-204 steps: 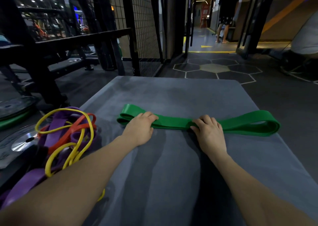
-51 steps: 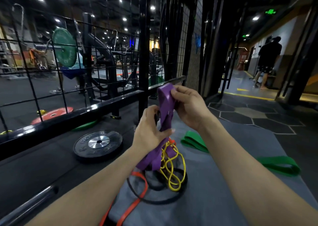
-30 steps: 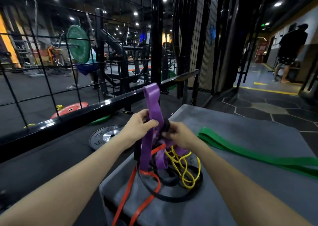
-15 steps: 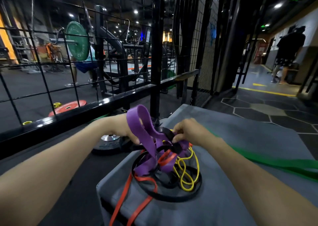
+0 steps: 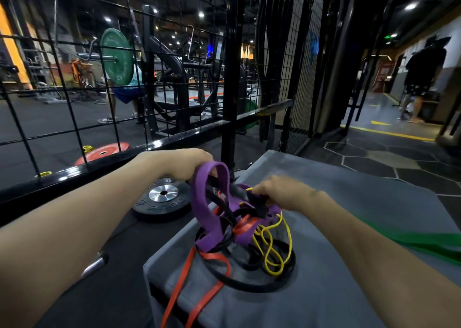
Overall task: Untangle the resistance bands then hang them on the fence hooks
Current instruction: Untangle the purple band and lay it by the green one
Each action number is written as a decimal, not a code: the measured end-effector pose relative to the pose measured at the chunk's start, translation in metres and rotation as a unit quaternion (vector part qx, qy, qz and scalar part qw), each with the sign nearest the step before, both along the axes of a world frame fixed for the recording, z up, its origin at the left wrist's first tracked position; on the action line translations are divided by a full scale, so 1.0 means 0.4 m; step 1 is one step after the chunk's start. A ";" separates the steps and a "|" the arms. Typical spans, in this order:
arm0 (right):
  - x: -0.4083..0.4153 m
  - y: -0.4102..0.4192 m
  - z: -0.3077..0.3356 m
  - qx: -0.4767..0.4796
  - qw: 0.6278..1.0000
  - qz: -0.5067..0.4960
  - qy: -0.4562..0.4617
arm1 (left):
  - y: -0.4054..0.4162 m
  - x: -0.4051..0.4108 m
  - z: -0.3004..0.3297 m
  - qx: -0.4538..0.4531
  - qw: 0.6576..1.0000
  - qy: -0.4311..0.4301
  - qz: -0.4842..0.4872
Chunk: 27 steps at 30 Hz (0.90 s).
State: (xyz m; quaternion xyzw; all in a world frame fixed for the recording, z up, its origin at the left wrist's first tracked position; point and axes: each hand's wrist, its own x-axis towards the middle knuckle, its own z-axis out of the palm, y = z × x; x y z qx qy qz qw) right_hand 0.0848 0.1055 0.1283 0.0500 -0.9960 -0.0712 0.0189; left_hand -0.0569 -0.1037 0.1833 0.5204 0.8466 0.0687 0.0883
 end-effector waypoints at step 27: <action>0.038 0.025 0.111 -0.826 0.374 -0.263 0.330 | 0.144 0.158 -0.278 0.266 0.931 -0.235 0.086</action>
